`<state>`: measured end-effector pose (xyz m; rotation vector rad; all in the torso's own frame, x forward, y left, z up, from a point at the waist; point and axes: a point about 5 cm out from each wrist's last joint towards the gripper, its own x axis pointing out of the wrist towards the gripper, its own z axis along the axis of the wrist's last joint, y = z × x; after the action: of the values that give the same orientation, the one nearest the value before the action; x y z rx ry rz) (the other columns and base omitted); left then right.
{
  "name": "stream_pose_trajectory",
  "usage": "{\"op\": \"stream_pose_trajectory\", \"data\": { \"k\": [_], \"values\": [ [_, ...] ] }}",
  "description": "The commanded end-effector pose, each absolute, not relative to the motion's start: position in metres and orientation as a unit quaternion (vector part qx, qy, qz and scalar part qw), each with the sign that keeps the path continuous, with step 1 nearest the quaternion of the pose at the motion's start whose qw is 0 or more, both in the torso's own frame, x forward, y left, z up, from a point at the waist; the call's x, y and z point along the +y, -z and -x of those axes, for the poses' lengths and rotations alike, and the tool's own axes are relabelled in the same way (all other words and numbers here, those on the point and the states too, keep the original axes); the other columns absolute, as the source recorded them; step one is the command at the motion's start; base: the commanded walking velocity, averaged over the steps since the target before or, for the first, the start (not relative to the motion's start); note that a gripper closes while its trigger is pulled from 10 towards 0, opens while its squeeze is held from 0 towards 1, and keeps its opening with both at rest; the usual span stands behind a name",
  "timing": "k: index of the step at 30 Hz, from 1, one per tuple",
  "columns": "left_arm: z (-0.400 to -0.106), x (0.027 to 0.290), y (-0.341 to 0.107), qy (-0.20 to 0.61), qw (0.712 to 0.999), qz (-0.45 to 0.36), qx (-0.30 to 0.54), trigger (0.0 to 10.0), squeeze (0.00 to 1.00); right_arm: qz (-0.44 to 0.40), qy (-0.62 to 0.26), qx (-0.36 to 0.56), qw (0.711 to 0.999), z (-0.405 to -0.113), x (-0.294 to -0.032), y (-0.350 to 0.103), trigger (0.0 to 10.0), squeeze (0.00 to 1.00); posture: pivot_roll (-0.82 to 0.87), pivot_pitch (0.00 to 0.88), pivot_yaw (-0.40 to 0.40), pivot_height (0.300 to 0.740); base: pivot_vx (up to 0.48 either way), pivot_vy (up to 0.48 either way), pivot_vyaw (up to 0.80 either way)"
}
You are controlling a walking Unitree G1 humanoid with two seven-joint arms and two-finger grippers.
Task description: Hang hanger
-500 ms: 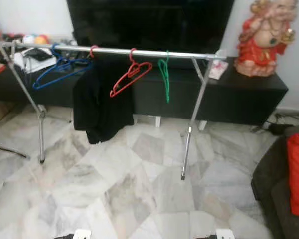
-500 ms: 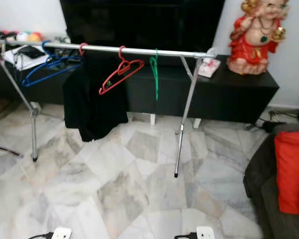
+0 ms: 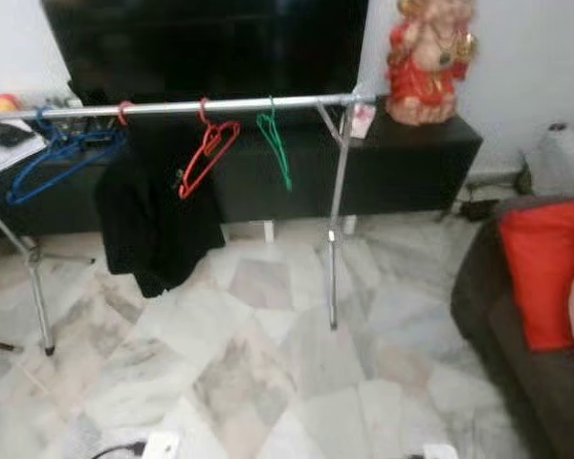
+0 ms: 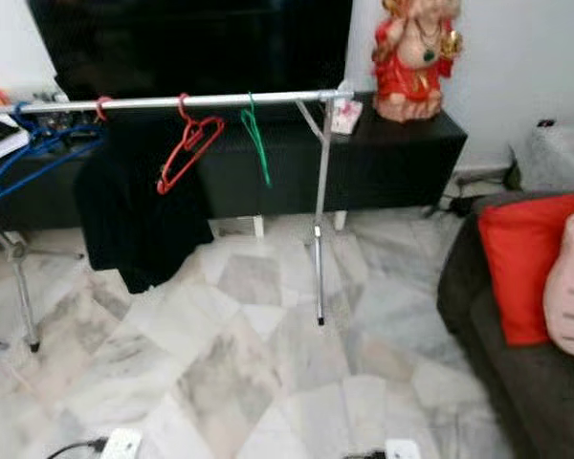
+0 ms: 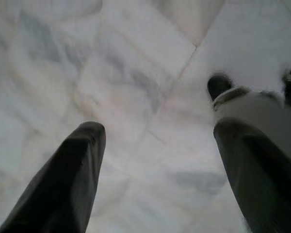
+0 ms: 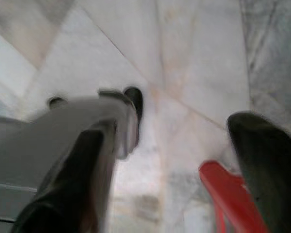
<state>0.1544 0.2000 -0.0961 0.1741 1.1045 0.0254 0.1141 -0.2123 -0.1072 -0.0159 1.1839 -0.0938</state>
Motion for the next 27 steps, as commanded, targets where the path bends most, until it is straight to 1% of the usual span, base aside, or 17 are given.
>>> {"op": "stream_pose_trajectory", "data": {
  "k": [1,27],
  "values": [
    [-0.1464,0.2074,0.0980,-0.015,0.841,-0.091,0.534,10.0,0.00,0.006,0.038,0.551,0.833,-0.1207,-0.2070,0.1062,10.0,0.00,-0.12,0.000,0.011,0.740,0.000,0.000,-0.60],
    [-0.1469,0.2079,0.0975,-0.017,0.844,-0.084,0.529,10.0,0.00,0.010,0.036,0.556,0.831,-0.1198,-0.2061,0.1067,10.0,0.00,-0.12,0.000,0.016,0.740,0.000,0.000,-0.62]
  ]
}}
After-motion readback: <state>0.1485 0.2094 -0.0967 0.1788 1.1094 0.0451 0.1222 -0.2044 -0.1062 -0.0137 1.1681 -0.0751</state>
